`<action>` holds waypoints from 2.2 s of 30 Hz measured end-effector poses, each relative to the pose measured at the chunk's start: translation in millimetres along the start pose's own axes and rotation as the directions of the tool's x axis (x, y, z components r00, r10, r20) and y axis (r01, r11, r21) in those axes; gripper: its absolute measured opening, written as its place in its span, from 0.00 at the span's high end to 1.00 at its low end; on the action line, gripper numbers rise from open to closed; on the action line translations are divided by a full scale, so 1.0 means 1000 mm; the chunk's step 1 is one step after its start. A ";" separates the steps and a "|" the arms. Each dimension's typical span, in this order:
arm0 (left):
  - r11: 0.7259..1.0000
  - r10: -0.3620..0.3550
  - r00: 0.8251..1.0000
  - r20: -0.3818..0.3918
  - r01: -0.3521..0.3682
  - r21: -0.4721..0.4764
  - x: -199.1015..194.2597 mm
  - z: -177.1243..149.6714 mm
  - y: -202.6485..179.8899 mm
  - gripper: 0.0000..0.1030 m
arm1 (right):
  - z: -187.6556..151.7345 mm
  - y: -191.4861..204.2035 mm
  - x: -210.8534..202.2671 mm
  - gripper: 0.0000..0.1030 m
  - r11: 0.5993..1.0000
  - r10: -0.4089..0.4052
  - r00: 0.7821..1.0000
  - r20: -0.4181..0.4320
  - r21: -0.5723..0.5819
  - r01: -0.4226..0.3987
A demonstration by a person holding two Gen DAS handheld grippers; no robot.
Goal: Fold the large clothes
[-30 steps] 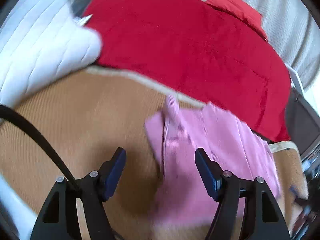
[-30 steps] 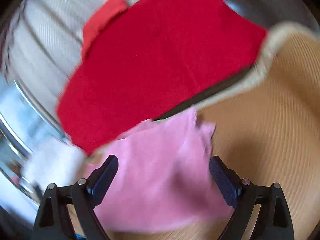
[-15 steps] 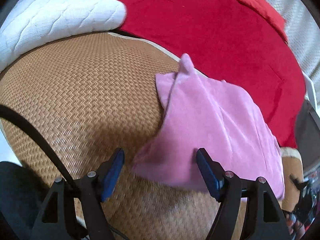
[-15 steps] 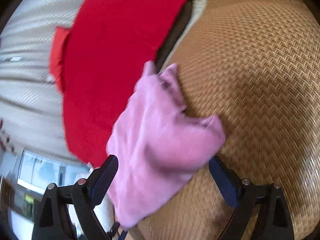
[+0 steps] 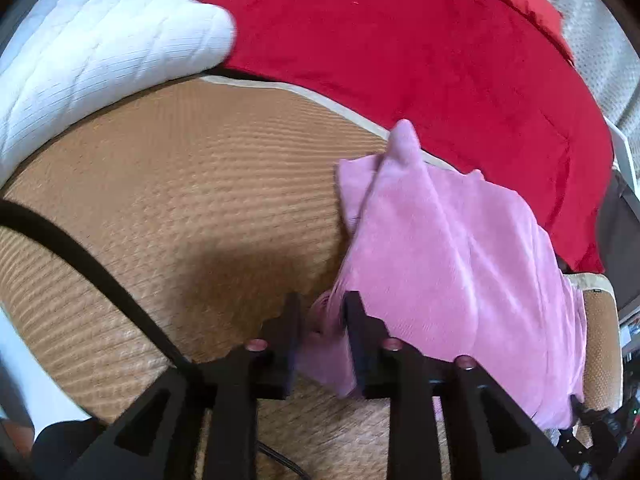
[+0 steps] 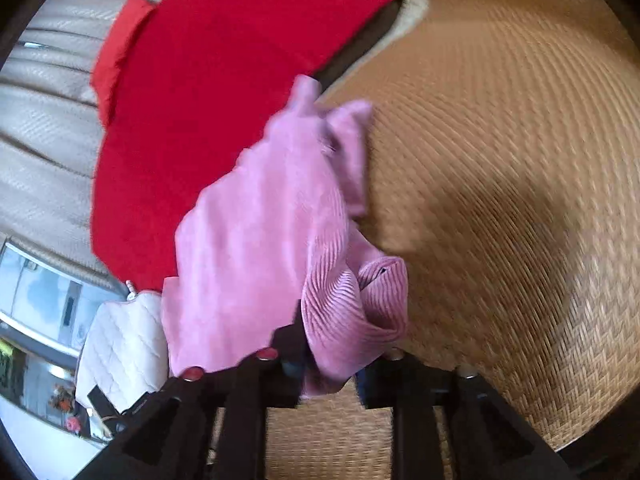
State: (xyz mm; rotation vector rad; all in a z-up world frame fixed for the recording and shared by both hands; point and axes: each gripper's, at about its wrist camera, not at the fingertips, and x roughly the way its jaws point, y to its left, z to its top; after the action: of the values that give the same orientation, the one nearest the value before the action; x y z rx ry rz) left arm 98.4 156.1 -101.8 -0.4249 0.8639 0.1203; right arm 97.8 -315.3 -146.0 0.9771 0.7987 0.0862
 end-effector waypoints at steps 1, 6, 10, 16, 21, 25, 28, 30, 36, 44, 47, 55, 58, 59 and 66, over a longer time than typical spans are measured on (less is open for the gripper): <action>1.000 0.011 1.000 0.013 -0.010 -0.008 -0.004 -0.002 0.003 0.55 | 0.000 -0.006 -0.006 0.46 0.999 0.031 0.999 0.014 0.019 -0.031; 0.996 0.082 0.991 0.108 -0.079 -0.033 -0.030 0.005 0.022 0.48 | 0.014 -0.003 -0.049 0.29 0.999 -0.018 0.991 0.131 -0.043 0.024; 0.998 0.009 0.991 0.137 -0.017 0.061 -0.032 0.016 -0.004 0.45 | 0.034 0.030 -0.060 0.29 0.991 0.062 0.989 0.133 -0.129 -0.045; 0.964 -0.128 0.987 0.098 0.101 0.246 -0.025 0.007 -0.056 0.28 | 0.045 0.083 -0.002 0.29 0.956 0.129 0.985 -0.114 -0.251 -0.154; 0.958 -0.092 0.994 -0.056 0.104 0.268 0.023 -0.004 -0.066 0.28 | 0.082 0.080 0.060 0.29 0.973 0.106 0.968 -0.226 -0.176 -0.147; 0.950 -0.063 0.996 -0.062 0.079 0.302 0.038 -0.007 -0.063 0.27 | 0.127 0.068 0.099 0.29 0.987 0.088 0.974 -0.207 -0.116 -0.114; 0.942 -0.056 0.997 -0.057 0.072 0.327 0.043 -0.009 -0.067 0.26 | 0.155 0.065 0.116 0.29 0.992 0.080 0.981 -0.177 -0.083 -0.096; 0.942 -0.058 0.997 -0.057 0.074 0.328 0.044 -0.009 -0.066 0.26 | 0.166 0.061 0.122 0.29 0.995 0.063 0.985 -0.160 -0.070 -0.075; 0.945 -0.091 0.995 -0.036 0.098 0.313 0.028 0.004 -0.068 0.26 | 0.152 0.084 0.110 0.28 0.985 0.038 0.995 -0.096 -0.162 -0.053; 0.950 -0.137 0.991 0.010 0.128 0.284 0.038 0.078 -0.076 0.25 | 0.069 0.112 0.036 0.27 0.909 0.146 0.980 -0.139 -0.373 -0.188; 0.961 -0.083 0.994 -0.074 0.099 0.259 0.081 0.102 -0.078 0.26 | 0.040 0.112 0.041 0.27 0.893 0.139 0.971 -0.194 -0.400 -0.208; 0.990 0.085 0.994 -0.074 -0.075 0.121 0.114 0.112 -0.029 0.34 | 0.056 0.110 0.073 0.27 0.914 0.106 0.970 -0.219 -0.362 -0.182; 0.988 0.082 0.997 0.009 -0.082 0.131 0.090 0.108 -0.033 0.34 | 0.082 0.120 0.092 0.27 0.923 0.118 0.972 -0.204 -0.337 -0.183; 0.988 0.076 0.997 0.024 -0.078 0.136 0.082 0.107 -0.035 0.34 | 0.093 0.121 0.103 0.25 0.929 0.120 0.969 -0.217 -0.320 -0.187; 0.981 -0.011 0.994 0.107 -0.010 0.196 0.034 0.090 -0.050 0.31 | 0.165 0.093 0.160 0.25 0.984 0.097 0.976 -0.193 -0.128 -0.123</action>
State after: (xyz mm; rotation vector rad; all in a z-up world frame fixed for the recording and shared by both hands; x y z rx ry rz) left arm 198.2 145.1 -60.2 -0.2320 0.7609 0.0562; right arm 343.5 -312.5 -114.6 0.8890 0.8970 0.3292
